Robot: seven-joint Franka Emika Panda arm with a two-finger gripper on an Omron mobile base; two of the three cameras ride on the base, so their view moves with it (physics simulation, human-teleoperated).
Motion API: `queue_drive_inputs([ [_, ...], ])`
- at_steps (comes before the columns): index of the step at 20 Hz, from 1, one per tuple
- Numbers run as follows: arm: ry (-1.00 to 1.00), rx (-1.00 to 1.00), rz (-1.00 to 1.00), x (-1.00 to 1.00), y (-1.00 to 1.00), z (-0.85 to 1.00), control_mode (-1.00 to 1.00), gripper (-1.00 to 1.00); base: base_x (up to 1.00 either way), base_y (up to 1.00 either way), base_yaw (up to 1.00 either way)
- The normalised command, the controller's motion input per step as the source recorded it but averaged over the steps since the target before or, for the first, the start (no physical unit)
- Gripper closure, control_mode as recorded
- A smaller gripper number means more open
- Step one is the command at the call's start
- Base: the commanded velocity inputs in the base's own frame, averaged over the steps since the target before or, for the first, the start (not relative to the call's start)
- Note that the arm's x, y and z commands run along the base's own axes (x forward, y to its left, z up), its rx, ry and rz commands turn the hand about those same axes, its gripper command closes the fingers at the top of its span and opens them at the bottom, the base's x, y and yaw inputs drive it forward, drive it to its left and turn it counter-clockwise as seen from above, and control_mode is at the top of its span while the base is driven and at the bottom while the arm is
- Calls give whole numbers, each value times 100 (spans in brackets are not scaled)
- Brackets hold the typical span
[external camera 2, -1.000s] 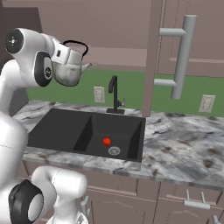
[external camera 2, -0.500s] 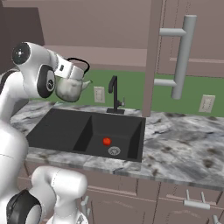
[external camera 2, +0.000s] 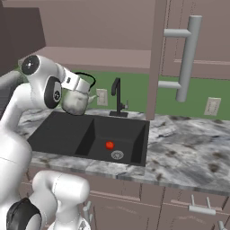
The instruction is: Open the cabinet, pick the kettle from the cabinet, and place it in the sink.
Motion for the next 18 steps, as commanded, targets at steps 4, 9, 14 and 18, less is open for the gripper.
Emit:
queue_drive_inputs([
  [4, 0, -7, -8, 8, -8, -51, -100, 100, 0, 0, 0],
  [9, 0, -2, -17, 11, -11, -48, -100, 100, 0, 0, 0],
  [14, 0, 0, -19, 17, -11, -39, -100, 100, 0, 0, 0],
  [18, 0, 0, -14, 16, -20, -32, -100, 100, 0, 0, 0],
])
